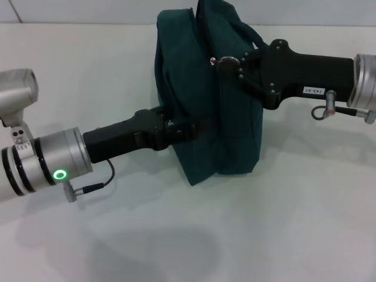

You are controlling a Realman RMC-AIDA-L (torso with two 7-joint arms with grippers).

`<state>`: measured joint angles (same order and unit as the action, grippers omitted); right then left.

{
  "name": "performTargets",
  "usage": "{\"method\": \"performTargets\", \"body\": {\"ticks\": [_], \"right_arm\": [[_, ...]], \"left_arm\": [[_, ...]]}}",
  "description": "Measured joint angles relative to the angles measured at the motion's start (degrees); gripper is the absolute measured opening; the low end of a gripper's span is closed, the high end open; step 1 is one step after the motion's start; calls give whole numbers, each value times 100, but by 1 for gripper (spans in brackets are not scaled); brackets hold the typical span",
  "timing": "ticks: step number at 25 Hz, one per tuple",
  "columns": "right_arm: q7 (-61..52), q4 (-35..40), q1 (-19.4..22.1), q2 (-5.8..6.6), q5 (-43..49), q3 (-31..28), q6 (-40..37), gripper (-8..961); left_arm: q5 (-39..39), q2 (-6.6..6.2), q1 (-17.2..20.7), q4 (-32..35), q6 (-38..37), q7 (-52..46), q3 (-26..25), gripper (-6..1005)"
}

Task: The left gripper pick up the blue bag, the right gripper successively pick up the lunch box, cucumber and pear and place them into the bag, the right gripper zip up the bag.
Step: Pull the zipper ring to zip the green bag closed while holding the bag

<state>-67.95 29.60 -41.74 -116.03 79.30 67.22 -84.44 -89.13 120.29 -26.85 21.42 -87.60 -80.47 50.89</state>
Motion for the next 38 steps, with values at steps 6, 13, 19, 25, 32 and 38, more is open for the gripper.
{"method": "performTargets", "body": {"ticks": [6, 13, 19, 25, 32, 38], "right_arm": [[-42, 0, 48, 15, -4, 24, -92, 8], [-55, 1, 179, 44, -6, 20, -192, 8], [-56, 2, 219, 47, -6, -2, -195, 8], [-36, 12, 284, 32, -49, -14, -273, 8], [-6, 51, 351, 46, -497, -28, -302, 8], [-1, 61, 354, 62, -546, -111, -34, 8]], "left_arm": [[337, 2, 32, -187, 116, 319, 7, 823], [432, -10, 55, -207, 71, 615, 9, 780], [435, -14, 57, -222, 61, 826, 9, 570], [428, -10, 30, -357, 59, 1048, 14, 287], [404, -37, 27, -362, 87, 1347, 473, 224], [402, -88, 40, -250, 41, 1646, 931, 191]]}}
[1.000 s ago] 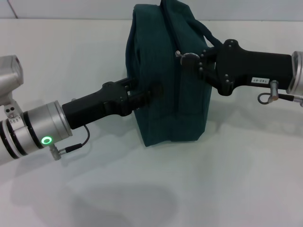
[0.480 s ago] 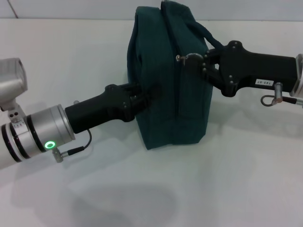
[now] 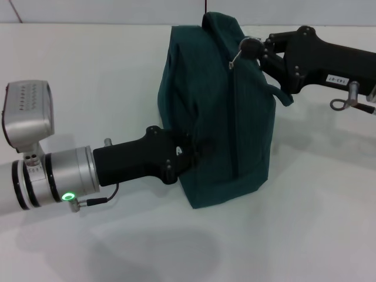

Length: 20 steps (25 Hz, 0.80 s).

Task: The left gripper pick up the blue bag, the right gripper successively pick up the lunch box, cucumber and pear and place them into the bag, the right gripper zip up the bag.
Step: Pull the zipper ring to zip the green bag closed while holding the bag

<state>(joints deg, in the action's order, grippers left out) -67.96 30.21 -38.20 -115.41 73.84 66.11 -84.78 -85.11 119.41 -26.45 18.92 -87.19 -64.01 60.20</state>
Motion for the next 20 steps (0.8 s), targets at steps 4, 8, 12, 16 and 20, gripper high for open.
{"method": "performTargets", "body": {"ticks": [4, 8, 12, 16, 20], "right_arm": [[8, 5, -1, 3, 14, -2, 305, 8], [124, 1, 6, 3, -4, -3, 445, 8], [283, 9, 53, 2, -51, -33, 472, 8], [336, 11, 65, 1, -56, -59, 632, 8], [497, 12, 111, 0, -58, -61, 854, 8]], "left_arm": [[-255, -22, 162, 426, -197, 50, 116, 175], [-435, -82, 311, 773, -617, 192, 113, 161], [-492, -201, 308, 812, -794, 227, 124, 154], [-629, -275, 254, 819, -827, 230, 125, 152], [-675, -345, 248, 828, -870, 231, 115, 147]]}}
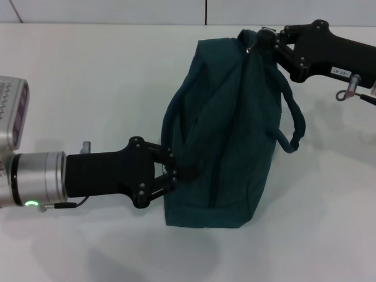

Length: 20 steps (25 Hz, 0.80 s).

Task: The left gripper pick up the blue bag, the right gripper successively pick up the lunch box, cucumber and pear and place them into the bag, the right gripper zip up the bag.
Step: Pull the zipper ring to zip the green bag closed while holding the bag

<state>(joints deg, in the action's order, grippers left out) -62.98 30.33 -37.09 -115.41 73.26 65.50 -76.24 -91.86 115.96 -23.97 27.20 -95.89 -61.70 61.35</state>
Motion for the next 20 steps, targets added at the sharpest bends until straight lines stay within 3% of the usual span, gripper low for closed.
{"method": "performTargets", "body": {"ticks": [10, 20], "right_arm": [[277, -36, 106, -11, -109, -212, -22, 8], [217, -39, 251, 14, -82, -175, -1252, 8]], "left_arm": [[-53, 1, 0, 145, -101, -32, -49, 142], [-43, 72, -38, 144, -32, 110, -712, 139]]}}
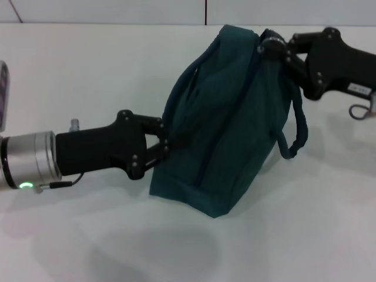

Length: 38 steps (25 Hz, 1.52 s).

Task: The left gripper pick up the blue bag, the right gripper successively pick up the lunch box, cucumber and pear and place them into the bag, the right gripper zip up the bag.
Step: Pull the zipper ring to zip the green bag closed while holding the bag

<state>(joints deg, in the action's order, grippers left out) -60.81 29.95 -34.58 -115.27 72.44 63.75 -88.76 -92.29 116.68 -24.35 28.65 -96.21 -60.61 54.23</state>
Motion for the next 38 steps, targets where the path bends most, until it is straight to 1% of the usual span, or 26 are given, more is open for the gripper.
{"method": "performTargets", "body": {"ticks": [4, 9, 15, 19, 21, 25, 27, 33, 38], "right_arm": [[-29, 22, 67, 10, 120, 10, -339, 8], [-36, 1, 82, 16, 150, 10, -291, 9], [-23, -17, 91, 12, 199, 20, -246, 9], [7, -17, 92, 13, 215, 23, -241, 9], [14, -18, 95, 16, 221, 23, -238, 9], [20, -21, 151, 21, 225, 15, -235, 9], [24, -23, 167, 18, 226, -1, -235, 9], [26, 38, 206, 6, 144, -70, -261, 9], [26, 58, 213, 9, 97, -265, -178, 9]], "left_arm": [[3, 8, -35, 6, 83, 124, -225, 137], [12, -5, -62, 34, 143, 90, -336, 145], [35, 76, -63, 74, 147, -312, -829, 197], [142, 102, -70, 170, 147, -614, -894, 232], [157, 144, -71, 321, 147, -833, -894, 250], [39, 247, -87, 560, 147, -1053, -852, 407], [-7, 263, -107, 568, 147, -1074, -851, 486], [-209, 274, -152, 529, 156, -1040, -836, 667], [-341, 276, -181, 502, 156, -753, -799, 589]]}}
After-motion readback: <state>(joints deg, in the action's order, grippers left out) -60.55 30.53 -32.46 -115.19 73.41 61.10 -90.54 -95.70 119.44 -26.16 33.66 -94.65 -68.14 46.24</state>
